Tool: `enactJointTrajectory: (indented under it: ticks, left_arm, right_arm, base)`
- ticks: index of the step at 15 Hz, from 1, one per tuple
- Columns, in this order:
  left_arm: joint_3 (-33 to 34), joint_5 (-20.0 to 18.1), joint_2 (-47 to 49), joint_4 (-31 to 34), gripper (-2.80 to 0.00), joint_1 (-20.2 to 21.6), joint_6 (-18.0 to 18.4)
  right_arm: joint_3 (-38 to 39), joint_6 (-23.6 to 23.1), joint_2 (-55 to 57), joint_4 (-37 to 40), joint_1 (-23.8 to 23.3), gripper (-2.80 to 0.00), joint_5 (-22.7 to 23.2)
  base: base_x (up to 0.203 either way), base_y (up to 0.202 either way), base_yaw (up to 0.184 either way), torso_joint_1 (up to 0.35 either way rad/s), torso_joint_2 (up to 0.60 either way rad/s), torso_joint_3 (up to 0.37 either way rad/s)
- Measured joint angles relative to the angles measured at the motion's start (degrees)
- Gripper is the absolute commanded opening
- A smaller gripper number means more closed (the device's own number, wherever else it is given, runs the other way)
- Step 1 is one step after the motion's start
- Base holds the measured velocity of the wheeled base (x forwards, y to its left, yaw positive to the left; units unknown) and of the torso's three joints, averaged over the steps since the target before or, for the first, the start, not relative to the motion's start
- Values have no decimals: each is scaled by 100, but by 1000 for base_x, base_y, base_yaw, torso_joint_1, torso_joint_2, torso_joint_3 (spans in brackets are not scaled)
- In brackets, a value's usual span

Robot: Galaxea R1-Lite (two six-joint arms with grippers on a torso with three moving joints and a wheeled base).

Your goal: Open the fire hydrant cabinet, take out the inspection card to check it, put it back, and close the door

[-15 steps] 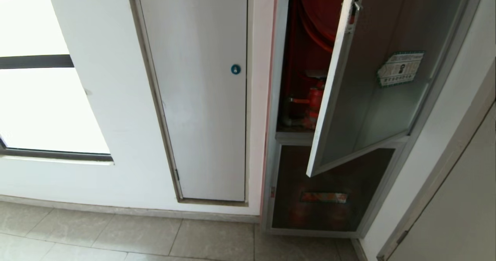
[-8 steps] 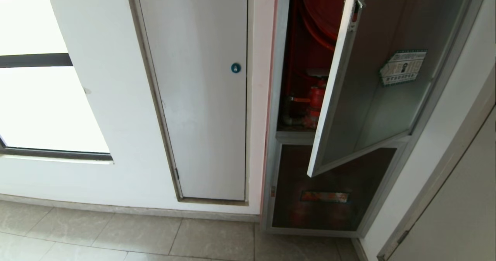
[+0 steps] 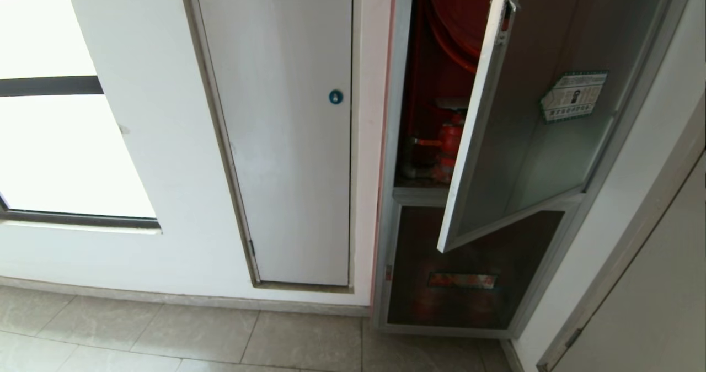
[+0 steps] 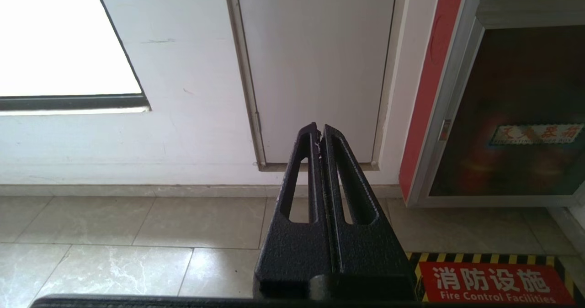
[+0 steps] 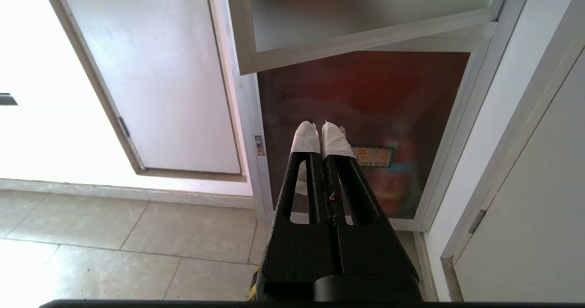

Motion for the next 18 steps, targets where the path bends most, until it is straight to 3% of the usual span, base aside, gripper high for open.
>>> enactJointTrajectory:
  ticks: [7, 10, 15, 18]
  left_arm:
    - [0, 0, 5, 0, -280, 0, 0]
    - [0, 0, 5, 2, -280, 0, -2]
    - [0, -2, 5, 1, -280, 0, -2]
    - [0, -1, 5, 1, -280, 0, -1]
  right_arm:
    - [0, -209, 69, -84, 6, -280, 37]
    - [-141, -262, 533, -349, 6, -280, 256]
    - [-1368, -315, 1948, -593, 124, -280, 1002]
    - [-2405, -328, 3052, -679, 451, -280, 1583]
  base:
    - [0, 0, 0, 0, 0, 0]
    - [0, 0, 0, 0, 0, 0]
    - [0, 0, 0, 0, 0, 0]
    - [0, 0, 0, 0, 0, 0]
